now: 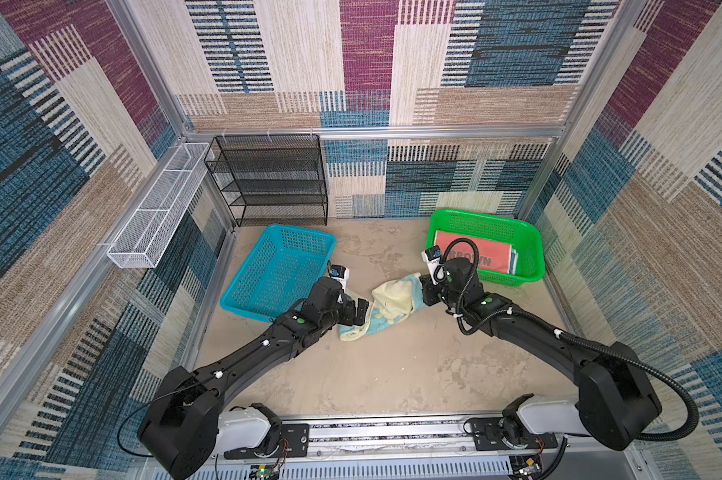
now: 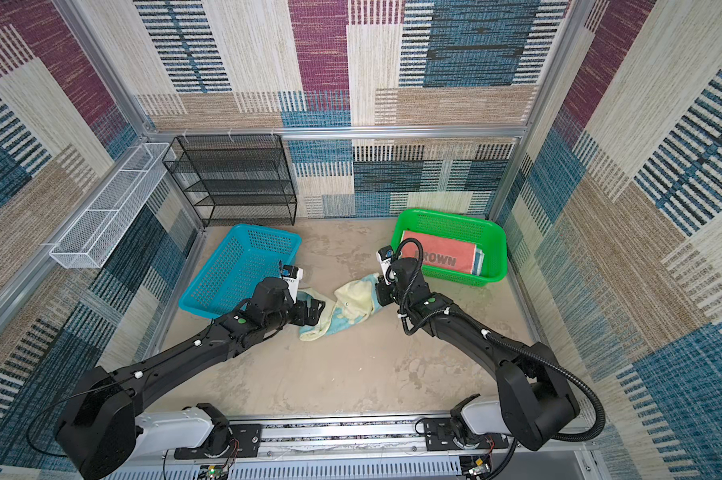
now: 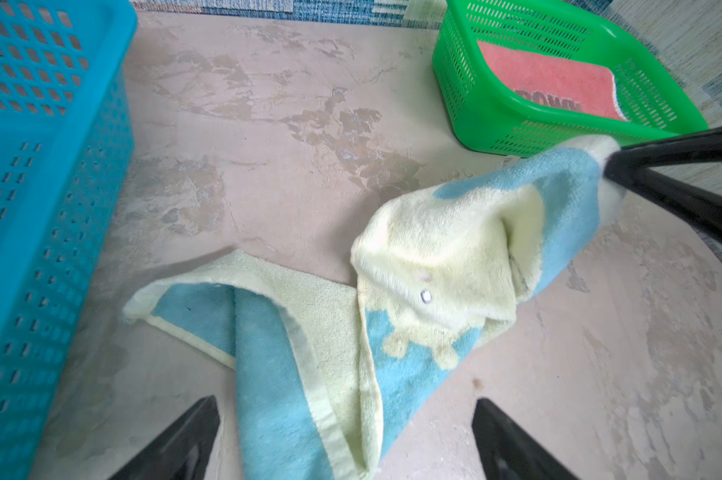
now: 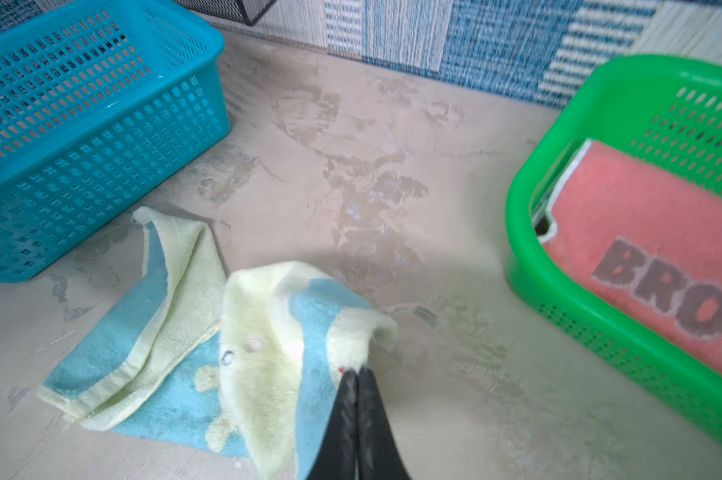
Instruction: Fold and stack the towels
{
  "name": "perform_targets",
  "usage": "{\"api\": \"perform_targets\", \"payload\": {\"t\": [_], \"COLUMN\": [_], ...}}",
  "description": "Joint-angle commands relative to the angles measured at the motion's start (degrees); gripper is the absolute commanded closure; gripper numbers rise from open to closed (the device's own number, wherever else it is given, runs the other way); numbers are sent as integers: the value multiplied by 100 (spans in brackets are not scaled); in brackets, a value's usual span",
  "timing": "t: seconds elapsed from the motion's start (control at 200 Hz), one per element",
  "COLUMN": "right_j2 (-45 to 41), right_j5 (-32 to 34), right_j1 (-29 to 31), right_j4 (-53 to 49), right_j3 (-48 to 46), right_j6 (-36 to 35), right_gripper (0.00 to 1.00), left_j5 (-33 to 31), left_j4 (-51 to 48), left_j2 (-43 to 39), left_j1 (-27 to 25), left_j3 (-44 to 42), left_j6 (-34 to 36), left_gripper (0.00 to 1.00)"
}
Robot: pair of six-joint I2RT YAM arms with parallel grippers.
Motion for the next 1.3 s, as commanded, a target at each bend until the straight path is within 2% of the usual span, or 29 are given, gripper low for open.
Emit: {"api": "perform_targets", "payload": {"t": [0.0, 0.11, 0.21, 0.396, 0.506, 0.776, 0.881, 1.042, 1.182, 1.292], "right_j2": [-165, -261, -209, -180, -245, -483, -470, -250, -218, -296], "right_j5": [-37, 22, -58, -133, -214, -635, -848, -1386, -2020, -2153], "right_j1": [321, 750, 847, 865, 859, 865, 864, 874, 951, 971], "right_j4": [356, 548, 551, 772, 933, 888, 685, 517, 944, 1311], "right_j3": [-27, -188, -246, -556, -756, -928, -872, -1003, -1669, -2238], "right_j6": [-1030, -1868, -2135, -2223, -2244, -2353, -1911, -531, 649, 1230], "right_gripper": [100, 100, 100, 100, 100, 100, 100, 100, 99, 95], "left_j5": [-277, -246, -161, -47, 144, 1090, 1178, 938, 709, 591], "left_j4": [-186, -260, -369, -465, -512, -87, -108, -198, -562, -932], "left_j2": [-288, -585, -781, -890, -815, -239, 48, 289, 556, 861], "left_j1": [57, 129, 161, 170, 172, 170, 164, 168, 170, 170], "left_j3": [-82, -155, -142, -163, -159, -5, 226, 473, 906, 1335], "left_j6": [173, 261, 397, 572, 669, 837, 832, 909, 1110, 1149], "left_gripper": [0, 0, 0, 1, 5, 6, 7, 8, 8, 8]}}
